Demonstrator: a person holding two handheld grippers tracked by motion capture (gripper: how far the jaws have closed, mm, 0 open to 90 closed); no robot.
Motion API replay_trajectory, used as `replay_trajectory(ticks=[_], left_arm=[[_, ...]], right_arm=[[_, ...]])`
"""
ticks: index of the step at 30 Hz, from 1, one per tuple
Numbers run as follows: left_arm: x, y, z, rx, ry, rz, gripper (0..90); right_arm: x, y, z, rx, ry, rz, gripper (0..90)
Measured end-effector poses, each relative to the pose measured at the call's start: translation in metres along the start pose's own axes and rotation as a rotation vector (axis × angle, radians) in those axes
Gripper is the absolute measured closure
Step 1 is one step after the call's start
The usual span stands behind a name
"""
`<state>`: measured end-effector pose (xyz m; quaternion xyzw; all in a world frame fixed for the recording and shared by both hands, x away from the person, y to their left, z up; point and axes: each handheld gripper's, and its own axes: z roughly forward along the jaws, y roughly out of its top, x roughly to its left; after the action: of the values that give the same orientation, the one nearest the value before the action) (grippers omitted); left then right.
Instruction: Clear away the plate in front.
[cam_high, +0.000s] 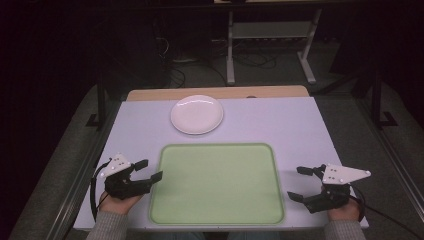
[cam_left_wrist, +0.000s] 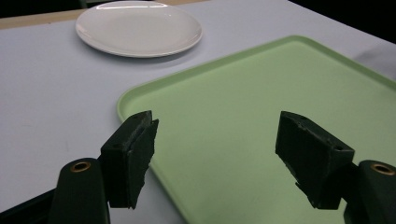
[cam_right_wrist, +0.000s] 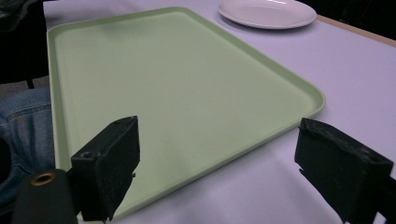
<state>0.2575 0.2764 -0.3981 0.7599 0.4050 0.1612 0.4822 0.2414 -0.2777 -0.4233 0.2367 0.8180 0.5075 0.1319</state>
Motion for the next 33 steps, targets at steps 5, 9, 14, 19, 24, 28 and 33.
replay_trajectory(ticks=[5, 9, 14, 19, 24, 28, 33], left_arm=[[-0.003, 0.008, 0.011, 0.005, 0.017, 0.0, 28.4], [-0.004, 0.015, 0.022, 0.005, 0.042, -0.013, 28.2], [-0.004, 0.026, 0.037, 0.014, 0.041, -0.057, 28.4], [0.005, 0.036, 0.053, -0.008, 0.017, -0.174, 28.8], [0.012, 0.044, 0.062, -0.028, 0.022, -0.262, 28.9], [0.016, 0.055, 0.077, -0.031, 0.027, -0.335, 29.9], [0.022, 0.059, 0.093, -0.032, 0.007, -0.427, 31.3]], right_arm=[[0.0, 0.0, 0.0, -0.002, 0.0, 0.001, 13.2], [0.0, 0.0, 0.0, -0.005, 0.001, 0.001, 13.2], [-0.001, 0.0, -0.001, -0.01, 0.002, 0.002, 13.2], [-0.001, 0.0, -0.001, -0.015, 0.005, 0.0, 13.2], [-0.001, 0.0, -0.001, -0.016, 0.006, 0.0, 13.2], [-0.002, 0.0, -0.001, -0.02, 0.006, -0.003, 13.2], [-0.002, 0.0, -0.002, -0.026, 0.009, -0.002, 13.2]])
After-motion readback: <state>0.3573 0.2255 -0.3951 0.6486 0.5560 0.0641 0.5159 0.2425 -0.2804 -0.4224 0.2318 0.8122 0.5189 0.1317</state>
